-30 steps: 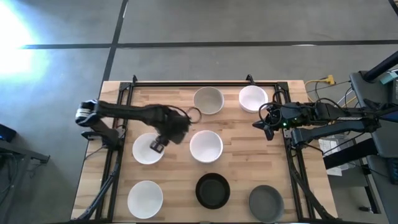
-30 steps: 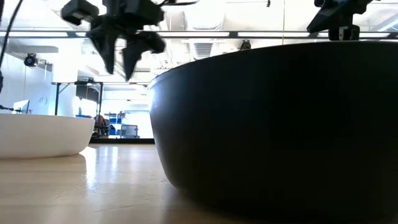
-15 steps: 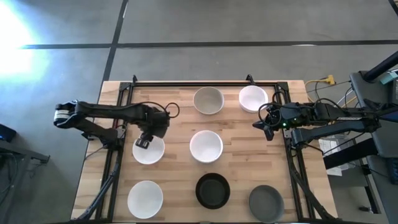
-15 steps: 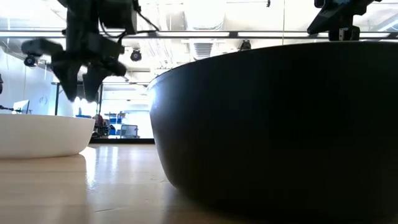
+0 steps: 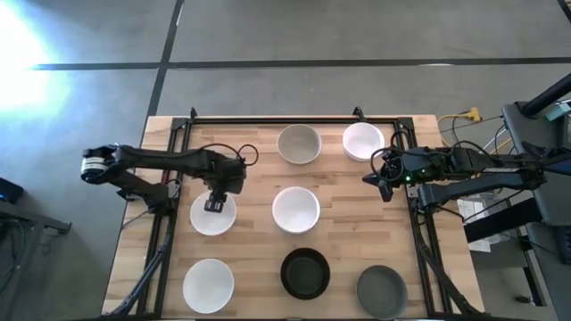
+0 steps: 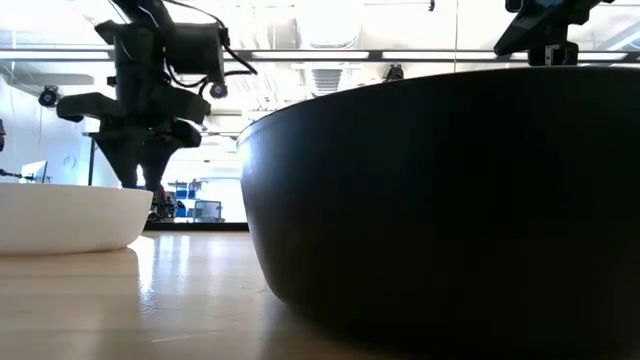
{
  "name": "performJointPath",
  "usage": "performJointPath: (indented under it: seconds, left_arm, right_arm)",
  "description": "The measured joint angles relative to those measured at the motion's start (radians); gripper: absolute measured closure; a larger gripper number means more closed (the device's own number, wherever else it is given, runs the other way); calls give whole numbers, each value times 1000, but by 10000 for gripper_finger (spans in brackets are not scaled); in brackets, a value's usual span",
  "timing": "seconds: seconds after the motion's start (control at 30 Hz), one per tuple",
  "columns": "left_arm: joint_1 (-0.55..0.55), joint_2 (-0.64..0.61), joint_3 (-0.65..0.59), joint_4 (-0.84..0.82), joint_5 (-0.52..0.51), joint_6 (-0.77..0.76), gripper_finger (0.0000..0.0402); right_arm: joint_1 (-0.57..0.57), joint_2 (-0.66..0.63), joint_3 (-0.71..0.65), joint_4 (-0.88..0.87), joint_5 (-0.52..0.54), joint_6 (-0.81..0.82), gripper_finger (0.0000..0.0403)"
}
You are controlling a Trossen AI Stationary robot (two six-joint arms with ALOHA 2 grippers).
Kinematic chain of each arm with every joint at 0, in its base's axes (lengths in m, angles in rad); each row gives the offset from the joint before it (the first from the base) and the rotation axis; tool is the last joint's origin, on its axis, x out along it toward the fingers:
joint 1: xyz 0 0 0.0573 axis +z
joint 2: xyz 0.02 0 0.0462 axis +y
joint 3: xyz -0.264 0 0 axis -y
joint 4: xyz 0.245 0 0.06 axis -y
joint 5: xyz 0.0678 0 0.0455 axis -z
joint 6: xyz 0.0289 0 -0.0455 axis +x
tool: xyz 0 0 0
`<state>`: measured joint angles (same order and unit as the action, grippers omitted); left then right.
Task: Nest bowls inside each other
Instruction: Stack the white bowl on the white bowl
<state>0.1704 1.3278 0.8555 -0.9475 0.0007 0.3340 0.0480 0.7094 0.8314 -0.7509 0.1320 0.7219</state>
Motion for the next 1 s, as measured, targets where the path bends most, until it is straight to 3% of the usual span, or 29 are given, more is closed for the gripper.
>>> performJointPath:
  seconds: [0.3,0.53,0.77,1.0]
  left_arm:
    - [0,107,0,-1,28,-6,266]
    - [0,104,37,-16,40,-7,384]
    - [0,105,253,-187,52,-22,400]
    - [7,126,452,-234,53,-57,401]
  right_arm:
    - [0,0,0,0,0,0,394]
    - [0,0,0,0,0,0,394]
    - [0,0,0,0,0,3,394]
    - [0,0,0,0,0,11,394]
